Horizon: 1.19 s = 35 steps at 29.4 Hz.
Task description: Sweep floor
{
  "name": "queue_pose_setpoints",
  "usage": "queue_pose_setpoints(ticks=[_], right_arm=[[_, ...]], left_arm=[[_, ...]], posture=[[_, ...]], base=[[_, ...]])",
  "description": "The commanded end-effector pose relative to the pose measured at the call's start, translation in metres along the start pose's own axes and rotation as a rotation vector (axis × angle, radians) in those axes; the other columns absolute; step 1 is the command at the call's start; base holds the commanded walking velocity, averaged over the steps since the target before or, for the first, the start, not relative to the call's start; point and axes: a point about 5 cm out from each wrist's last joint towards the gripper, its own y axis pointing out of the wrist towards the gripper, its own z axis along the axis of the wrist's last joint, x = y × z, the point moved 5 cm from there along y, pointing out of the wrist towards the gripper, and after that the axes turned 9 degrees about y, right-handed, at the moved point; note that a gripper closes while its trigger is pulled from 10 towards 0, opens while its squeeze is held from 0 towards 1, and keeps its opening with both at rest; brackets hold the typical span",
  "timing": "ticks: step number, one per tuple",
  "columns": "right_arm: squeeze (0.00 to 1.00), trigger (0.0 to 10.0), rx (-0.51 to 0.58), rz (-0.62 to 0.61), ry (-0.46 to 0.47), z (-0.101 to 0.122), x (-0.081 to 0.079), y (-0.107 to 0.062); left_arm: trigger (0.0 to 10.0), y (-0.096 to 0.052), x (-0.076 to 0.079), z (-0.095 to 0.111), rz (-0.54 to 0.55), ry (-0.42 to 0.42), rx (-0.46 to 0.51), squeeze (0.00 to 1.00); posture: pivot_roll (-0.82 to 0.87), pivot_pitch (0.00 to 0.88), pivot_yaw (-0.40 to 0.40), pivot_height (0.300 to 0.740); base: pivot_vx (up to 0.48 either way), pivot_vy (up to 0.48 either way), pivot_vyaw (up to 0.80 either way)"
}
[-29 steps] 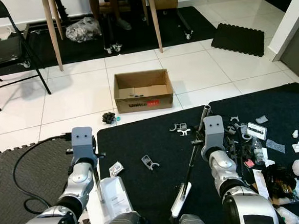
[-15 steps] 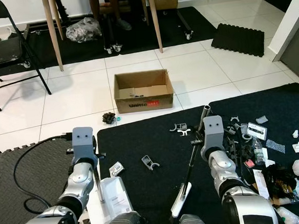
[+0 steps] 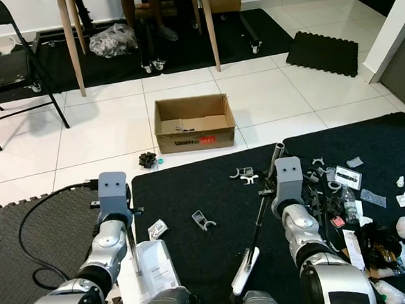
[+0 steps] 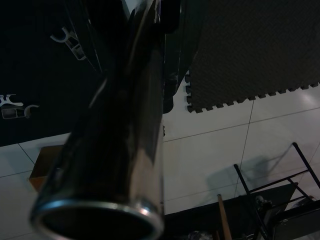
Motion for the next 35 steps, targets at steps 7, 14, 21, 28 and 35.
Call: queue_pose_setpoints(ticks=[7,14,21,28,35], right_arm=[[0.0,10.0,0.165,0.023,0.037,0.038,-0.003,0.006],[0.0,10.0,0.305,0.036,0.095,0.071,-0.007,0.008],[0.0,10.0,0.439,0.086,0.155,0.117,-0.026,0.015],[0.0,10.0,0.497,0.122,0.187,0.134,-0.037,0.016],[0.0,10.0,0.491,0.11,0.192,0.13,-0.033,0.015]], left_arm=[[10.0,-0.003,-0.002,0.006,-0.005,0.009,0.061,0.0],[10.0,0.0,-0.007,0.055,-0.003,0.039,0.276,0.0],[10.0,0.007,0.005,0.101,-0.051,0.062,0.404,0.0],[10.0,0.009,0.011,0.112,-0.061,0.073,0.419,0.0],[10.0,0.009,0.01,0.108,-0.068,0.09,0.407,0.0]], posture=[[0.0,0.011,-0.014,0.74],[0.0,0.012,-0.003,0.74],[0.01,0.009,0.006,0.74],[0.01,0.013,0.009,0.74],[0.01,0.019,0.011,0.74]], base=[[0.0,0.0,0.0],[0.0,0.0,0.0],[0.0,0.0,0.0],[0.0,0.0,0.0],[0.0,0.0,0.0]])
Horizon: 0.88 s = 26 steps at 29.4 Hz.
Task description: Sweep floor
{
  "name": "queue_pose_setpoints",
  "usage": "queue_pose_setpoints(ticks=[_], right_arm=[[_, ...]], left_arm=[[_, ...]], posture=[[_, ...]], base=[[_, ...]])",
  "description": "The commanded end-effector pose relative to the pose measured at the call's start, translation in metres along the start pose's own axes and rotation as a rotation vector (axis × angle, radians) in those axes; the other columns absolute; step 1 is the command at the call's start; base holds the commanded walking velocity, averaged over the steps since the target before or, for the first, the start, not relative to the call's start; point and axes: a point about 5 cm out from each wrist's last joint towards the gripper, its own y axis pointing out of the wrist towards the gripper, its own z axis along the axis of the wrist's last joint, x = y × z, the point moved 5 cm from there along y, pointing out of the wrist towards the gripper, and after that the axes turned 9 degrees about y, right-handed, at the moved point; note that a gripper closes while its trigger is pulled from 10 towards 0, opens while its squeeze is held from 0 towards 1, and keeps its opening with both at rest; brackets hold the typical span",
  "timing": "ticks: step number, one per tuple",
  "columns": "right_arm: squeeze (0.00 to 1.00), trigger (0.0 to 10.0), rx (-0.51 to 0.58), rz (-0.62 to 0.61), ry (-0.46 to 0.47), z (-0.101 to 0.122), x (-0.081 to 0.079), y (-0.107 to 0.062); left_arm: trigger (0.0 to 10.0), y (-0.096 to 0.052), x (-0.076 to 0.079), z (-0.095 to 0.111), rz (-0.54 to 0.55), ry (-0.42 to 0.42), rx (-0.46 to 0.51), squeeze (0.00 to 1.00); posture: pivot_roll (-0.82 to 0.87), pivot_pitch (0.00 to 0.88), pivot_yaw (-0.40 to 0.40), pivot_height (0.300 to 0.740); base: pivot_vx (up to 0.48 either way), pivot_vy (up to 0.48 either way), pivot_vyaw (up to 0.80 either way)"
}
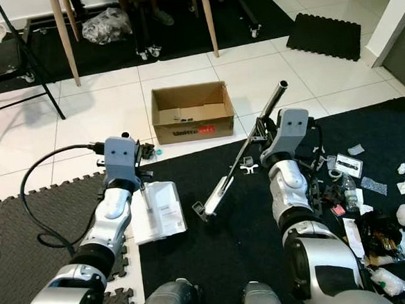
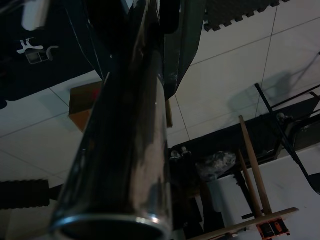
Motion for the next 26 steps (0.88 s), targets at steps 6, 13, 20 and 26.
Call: queue_pose_setpoints(ticks=[6,13,20,26], right_arm=[[0.0,10.0,0.05,-0.011,0.0,0.0109,0.004,0.0012],[0.0,10.0,0.045,-0.011,0.0,0.0093,0.0034,0.0009],[0.0,10.0,0.036,-0.006,0.003,0.0072,0.0026,0.0005],[0.0,10.0,0.021,0.003,0.006,0.0048,-0.0002,0.0014]], left_arm=[[10.0,-0.0004,-0.0017,-0.0005,-0.008,0.031,-0.002,0.0],[10.0,-0.0005,-0.0013,-0.0026,-0.008,0.023,-0.019,0.0],[10.0,-0.0003,-0.0012,-0.0027,-0.008,0.021,-0.022,0.0],[10.0,-0.0004,-0.0016,-0.0027,-0.004,0.022,-0.024,0.0]], posture=[[0.01,0.022,0.012,0.74],[0.01,0.024,0.014,0.74],[0.01,0.023,0.015,0.74],[0.01,0.024,0.015,0.74]], base=[[0.0,0.0,0.0],[0.0,0.0,0.0],[0.0,0.0,0.0],[0.0,0.0,0.0]])
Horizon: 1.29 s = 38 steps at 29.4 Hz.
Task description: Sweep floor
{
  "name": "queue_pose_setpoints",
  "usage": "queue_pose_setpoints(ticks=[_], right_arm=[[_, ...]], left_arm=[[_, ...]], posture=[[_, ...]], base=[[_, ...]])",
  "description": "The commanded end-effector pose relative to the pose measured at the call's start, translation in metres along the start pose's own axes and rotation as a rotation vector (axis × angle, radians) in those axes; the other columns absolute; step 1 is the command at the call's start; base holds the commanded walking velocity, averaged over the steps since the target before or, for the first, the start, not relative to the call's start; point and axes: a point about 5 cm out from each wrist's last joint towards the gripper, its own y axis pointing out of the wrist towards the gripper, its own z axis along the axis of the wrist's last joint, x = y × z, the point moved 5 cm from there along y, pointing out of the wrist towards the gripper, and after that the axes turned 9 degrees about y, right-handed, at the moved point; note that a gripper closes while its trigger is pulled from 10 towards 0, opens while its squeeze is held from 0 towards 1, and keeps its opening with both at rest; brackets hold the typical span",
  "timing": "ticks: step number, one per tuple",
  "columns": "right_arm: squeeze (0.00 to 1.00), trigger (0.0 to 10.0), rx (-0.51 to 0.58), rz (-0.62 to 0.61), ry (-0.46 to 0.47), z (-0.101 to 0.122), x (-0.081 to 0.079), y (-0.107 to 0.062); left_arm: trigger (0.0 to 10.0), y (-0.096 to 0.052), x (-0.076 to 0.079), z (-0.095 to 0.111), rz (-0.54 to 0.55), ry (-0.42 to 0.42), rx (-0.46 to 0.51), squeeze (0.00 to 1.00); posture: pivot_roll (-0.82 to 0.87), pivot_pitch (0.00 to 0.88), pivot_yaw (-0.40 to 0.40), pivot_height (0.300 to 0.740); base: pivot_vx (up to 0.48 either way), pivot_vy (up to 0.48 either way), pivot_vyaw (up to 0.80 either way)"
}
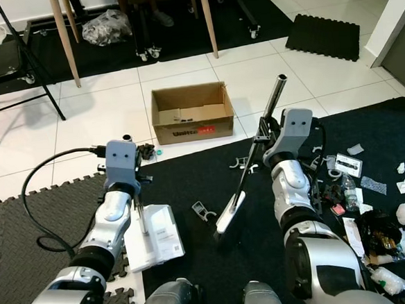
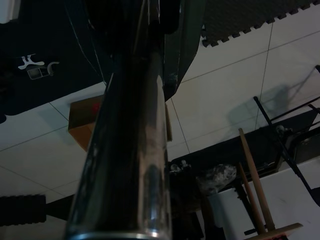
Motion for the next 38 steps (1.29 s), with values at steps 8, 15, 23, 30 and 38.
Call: queue_pose_setpoints(ticks=[8,15,23,30,38], right_arm=[[0.0,10.0,0.011,0.022,0.001,0.002,-0.007,0.0023],[0.0,10.0,0.008,0.024,-0.001,0.0014,-0.007,0.0021],[0.0,10.0,0.006,0.023,-0.003,0.0011,-0.0066,0.0019],[0.0,10.0,0.008,0.024,-0.002,0.0014,-0.0073,0.0023],[0.0,10.0,0.007,0.026,-0.004,0.0012,-0.0075,0.0022]], left_arm=[[10.0,0.0021,-0.0046,0.0086,0.017,-0.004,0.035,0.0],[10.0,0.0024,-0.0047,0.0089,0.016,-0.001,0.035,0.0],[10.0,0.0036,-0.0045,0.0094,0.014,0.0,0.035,0.0],[10.0,0.0043,-0.0044,0.0101,0.012,0.001,0.035,0.0],[10.0,0.0042,-0.0045,0.0107,0.012,0.002,0.039,0.0]], posture=[[0.01,0.024,0.012,0.74],[0.01,0.024,0.012,0.74],[0.0,0.022,0.015,0.74],[0.0,0.022,0.017,0.74],[0.0,0.025,0.016,0.74]], base=[[0.158,0.0,0.0],[0.404,0.0,0.0],[0.319,0.0,0.0],[0.316,0.0,0.0],[0.353,0.0,0.0]])
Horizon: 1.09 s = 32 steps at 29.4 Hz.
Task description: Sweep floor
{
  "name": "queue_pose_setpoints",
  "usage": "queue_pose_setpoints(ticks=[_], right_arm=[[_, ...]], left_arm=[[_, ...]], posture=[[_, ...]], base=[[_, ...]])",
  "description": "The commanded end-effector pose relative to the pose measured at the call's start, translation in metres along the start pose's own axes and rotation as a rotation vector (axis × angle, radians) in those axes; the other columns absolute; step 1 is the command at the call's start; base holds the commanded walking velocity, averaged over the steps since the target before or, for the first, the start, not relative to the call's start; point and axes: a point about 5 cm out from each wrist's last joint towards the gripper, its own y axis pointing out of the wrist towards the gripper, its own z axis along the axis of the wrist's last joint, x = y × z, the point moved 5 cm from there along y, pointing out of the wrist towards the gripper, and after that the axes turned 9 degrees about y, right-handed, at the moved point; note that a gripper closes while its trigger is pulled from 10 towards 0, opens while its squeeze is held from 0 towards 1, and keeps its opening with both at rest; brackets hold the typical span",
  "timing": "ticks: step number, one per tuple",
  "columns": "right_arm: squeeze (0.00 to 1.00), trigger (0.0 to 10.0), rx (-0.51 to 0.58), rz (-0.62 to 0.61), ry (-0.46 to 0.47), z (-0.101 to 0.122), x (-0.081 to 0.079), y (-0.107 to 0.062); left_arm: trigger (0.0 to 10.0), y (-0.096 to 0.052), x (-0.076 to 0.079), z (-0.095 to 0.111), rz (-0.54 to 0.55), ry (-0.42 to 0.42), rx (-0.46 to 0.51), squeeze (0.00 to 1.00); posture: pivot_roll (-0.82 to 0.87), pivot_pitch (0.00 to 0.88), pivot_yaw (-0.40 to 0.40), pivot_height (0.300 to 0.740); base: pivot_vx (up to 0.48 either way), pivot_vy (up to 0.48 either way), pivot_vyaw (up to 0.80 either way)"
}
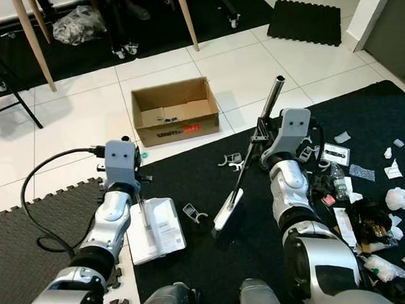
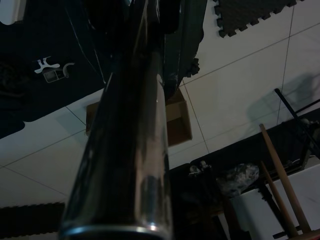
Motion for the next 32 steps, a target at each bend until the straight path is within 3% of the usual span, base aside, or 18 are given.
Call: queue_pose_setpoints(ticks=[1,32], right_arm=[[0.0,10.0,0.012,0.015,-0.006,0.0035,-0.0035,0.0021],[0.0,10.0,0.003,0.031,-0.018,0.0022,-0.0066,0.0027]], left_arm=[[10.0,0.0043,-0.0035,0.0113,0.007,0.007,0.042,0.0],[10.0,0.0039,-0.003,0.0113,0.005,0.01,0.045,0.0]], posture=[[0.0,0.025,0.016,0.74],[0.0,0.018,0.015,0.74]], base=[[0.48,0.0,0.0],[0.48,0.0,0.0]])
